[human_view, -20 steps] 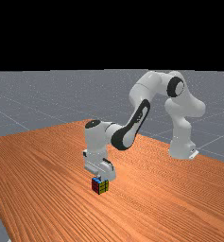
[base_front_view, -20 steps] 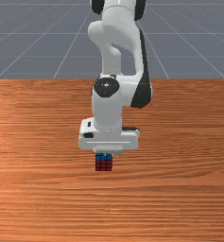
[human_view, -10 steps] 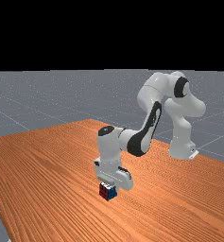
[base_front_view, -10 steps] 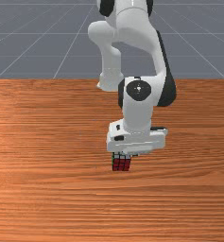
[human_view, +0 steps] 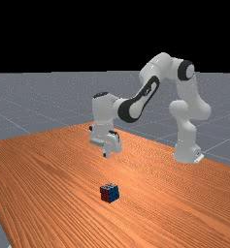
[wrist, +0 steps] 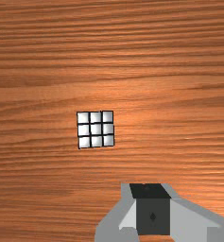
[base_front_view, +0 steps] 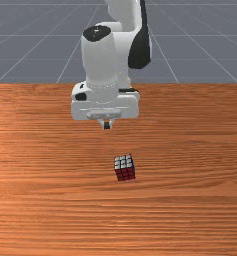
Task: Rotate the cube till the blue face upward
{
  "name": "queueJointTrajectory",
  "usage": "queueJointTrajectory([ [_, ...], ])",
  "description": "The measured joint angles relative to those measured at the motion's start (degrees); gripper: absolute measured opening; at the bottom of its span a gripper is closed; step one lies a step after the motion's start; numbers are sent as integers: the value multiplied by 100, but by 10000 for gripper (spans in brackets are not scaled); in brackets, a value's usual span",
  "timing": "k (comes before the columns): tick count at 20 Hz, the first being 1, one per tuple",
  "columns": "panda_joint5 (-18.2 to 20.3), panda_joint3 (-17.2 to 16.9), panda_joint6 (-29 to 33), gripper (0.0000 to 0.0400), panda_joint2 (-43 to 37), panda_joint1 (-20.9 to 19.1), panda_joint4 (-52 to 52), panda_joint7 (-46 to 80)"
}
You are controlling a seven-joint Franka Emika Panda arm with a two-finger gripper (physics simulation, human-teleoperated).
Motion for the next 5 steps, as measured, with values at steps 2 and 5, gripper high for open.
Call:
queueJointTrajectory([
  [2,68,-21,-14,0,-154,-104,-122,-111],
  [5,128,-80,-30,0,-352,-220,-171,-228],
])
